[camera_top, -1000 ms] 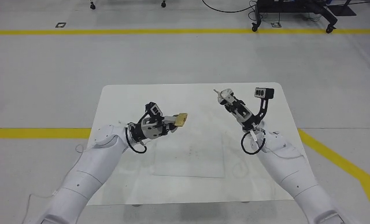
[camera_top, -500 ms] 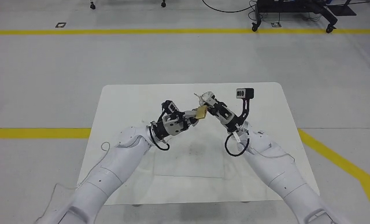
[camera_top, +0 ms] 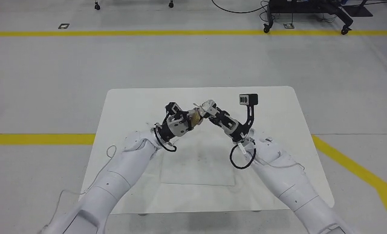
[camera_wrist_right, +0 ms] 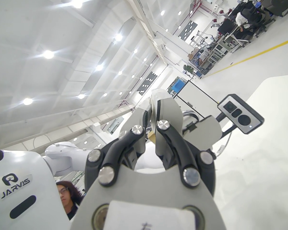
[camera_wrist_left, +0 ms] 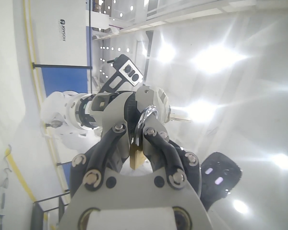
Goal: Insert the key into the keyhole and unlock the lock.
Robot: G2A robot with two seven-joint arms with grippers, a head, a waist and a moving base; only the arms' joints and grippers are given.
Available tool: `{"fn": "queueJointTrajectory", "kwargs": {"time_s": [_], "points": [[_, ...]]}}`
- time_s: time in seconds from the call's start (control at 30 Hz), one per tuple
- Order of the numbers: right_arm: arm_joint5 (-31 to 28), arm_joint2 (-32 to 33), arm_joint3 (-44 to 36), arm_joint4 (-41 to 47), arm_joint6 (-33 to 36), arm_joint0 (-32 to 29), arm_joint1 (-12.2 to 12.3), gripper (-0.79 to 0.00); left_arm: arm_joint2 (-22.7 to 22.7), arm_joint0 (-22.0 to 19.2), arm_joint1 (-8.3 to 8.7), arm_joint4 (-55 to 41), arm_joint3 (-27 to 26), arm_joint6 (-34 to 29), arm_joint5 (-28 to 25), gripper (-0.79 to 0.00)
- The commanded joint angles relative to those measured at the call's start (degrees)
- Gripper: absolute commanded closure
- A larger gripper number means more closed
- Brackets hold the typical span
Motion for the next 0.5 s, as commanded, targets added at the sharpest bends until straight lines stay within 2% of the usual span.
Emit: {"fn": "queueJointTrajectory", "kwargs": {"time_s": [0.0, 0.17, 0.33, 0.47], "points": [[-1.28, 1.52, -0.78, -1.31, -1.31, -0.56, 0.13, 0.0, -0.87, -0.59, -0.37, -5.15, 2.63, -2.32, 9.23, 0.0], [0.02, 5.29, -3.63, -9.67, -5.34, -2.49, 0.71, 0.0, -1.36, -2.52, -1.44, -8.45, 7.44, -3.65, 17.31, 0.0], [6.91, 8.09, -8.65, -18.85, -8.59, -5.31, 1.22, 0.0, -1.36, -2.52, -1.44, -8.45, 7.44, -3.65, 17.31, 0.0], [6.91, 8.09, -8.65, -18.85, -8.59, -5.31, 1.22, 0.0, -1.36, -2.52, -1.44, -8.45, 7.44, -3.65, 17.31, 0.0]]}}
